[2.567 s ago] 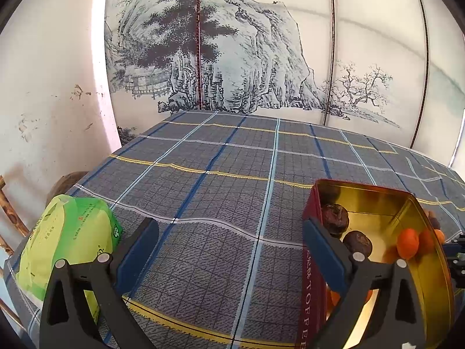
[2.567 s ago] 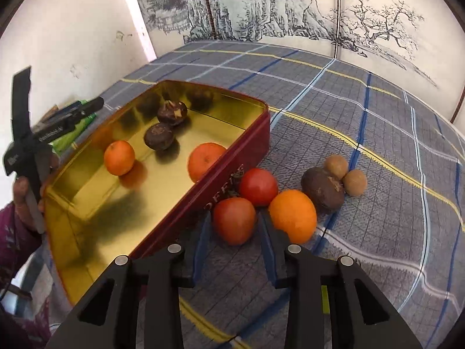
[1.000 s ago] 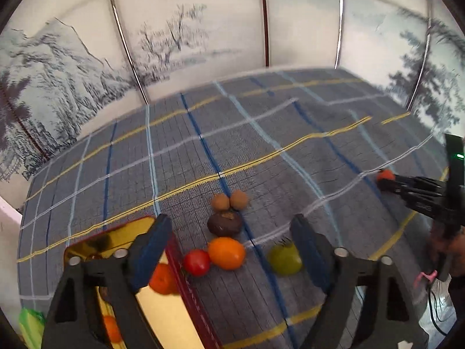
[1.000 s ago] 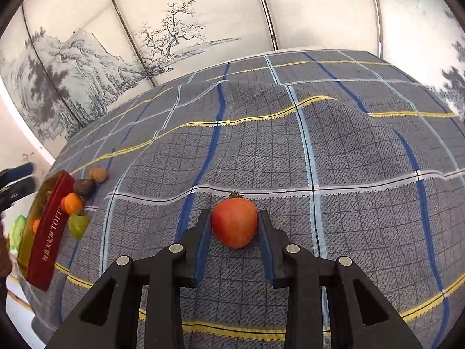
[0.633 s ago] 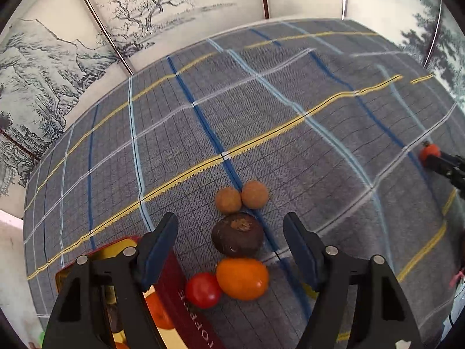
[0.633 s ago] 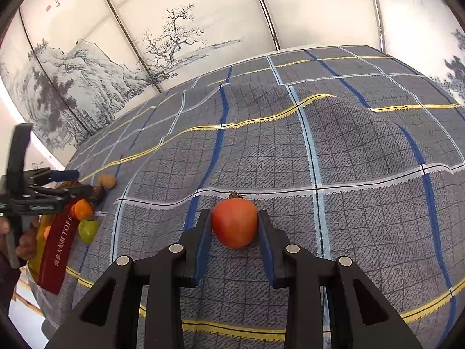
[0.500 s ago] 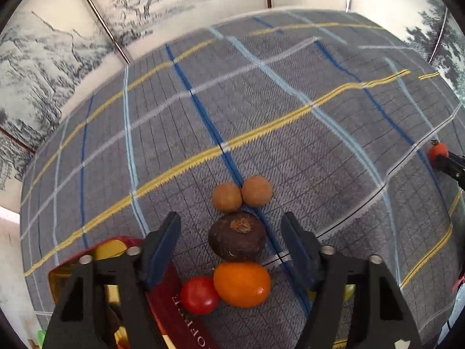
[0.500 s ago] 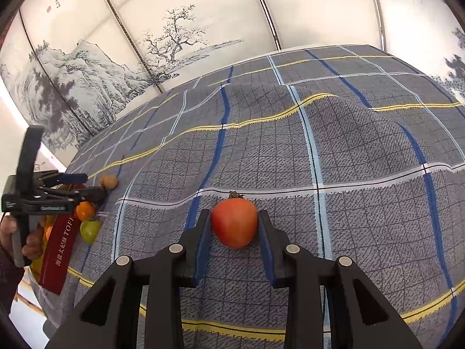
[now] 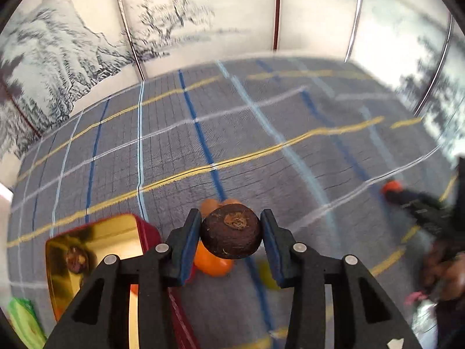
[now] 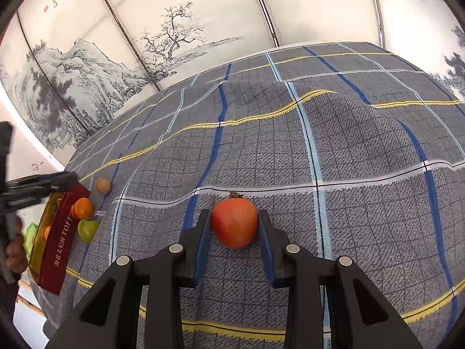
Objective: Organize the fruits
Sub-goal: 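Grasp a dark brown round fruit with the left gripper while the right gripper holds the tomato, then lower the brown fruit into the gold tin with the left gripper and release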
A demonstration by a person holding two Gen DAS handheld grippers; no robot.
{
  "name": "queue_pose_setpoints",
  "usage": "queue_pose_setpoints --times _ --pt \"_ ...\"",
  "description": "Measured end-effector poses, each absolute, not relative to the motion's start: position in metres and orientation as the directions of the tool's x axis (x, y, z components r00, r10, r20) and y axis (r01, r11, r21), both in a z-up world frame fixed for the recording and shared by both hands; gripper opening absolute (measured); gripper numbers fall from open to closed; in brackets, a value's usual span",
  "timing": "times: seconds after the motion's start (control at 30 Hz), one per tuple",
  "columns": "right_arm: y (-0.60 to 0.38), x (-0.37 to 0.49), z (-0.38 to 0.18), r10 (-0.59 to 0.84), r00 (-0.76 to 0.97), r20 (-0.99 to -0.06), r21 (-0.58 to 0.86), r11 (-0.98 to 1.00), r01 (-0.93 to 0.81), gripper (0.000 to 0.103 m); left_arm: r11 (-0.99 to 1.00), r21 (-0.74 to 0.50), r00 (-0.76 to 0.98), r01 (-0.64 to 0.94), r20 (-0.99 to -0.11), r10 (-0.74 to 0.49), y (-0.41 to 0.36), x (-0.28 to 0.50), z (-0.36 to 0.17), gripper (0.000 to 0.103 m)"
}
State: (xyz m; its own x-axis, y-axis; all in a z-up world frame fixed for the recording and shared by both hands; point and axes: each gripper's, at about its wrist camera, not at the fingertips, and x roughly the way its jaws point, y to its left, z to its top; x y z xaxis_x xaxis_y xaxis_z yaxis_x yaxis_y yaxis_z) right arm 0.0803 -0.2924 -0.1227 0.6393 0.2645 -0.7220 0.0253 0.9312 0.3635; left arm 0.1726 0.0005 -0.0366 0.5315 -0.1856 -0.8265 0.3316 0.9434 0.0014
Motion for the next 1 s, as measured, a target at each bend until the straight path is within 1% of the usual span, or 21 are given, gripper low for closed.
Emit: queue_pose_setpoints --times 0.17,0.37,0.7,0.83,1.0 --pt "-0.289 0.081 -0.123 0.256 0.638 -0.726 0.352 0.935 0.027 0.033 0.954 -0.108 0.574 0.281 -0.777 -0.257 0.019 0.125 -0.002 0.038" --pt "-0.286 0.082 -0.123 0.243 0.637 -0.732 0.336 0.942 0.027 0.033 0.962 -0.144 0.601 0.23 -0.757 -0.257 0.046 0.081 0.008 0.038" --pt "-0.284 0.084 -0.123 0.225 0.635 -0.739 0.312 0.95 0.027 0.033 0.987 -0.104 0.636 0.119 -0.756 -0.156 0.101 0.042 -0.005 0.038" --pt "-0.283 0.085 -0.123 0.214 0.635 -0.742 0.3 0.953 0.029 0.033 0.996 -0.05 0.658 0.076 -0.748 -0.088 0.113 0.037 -0.011 0.038" --pt "-0.279 0.085 -0.123 0.188 0.632 -0.751 0.267 0.963 0.031 0.033 0.997 -0.051 0.661 0.051 -0.747 -0.072 0.124 0.034 -0.02 0.038"
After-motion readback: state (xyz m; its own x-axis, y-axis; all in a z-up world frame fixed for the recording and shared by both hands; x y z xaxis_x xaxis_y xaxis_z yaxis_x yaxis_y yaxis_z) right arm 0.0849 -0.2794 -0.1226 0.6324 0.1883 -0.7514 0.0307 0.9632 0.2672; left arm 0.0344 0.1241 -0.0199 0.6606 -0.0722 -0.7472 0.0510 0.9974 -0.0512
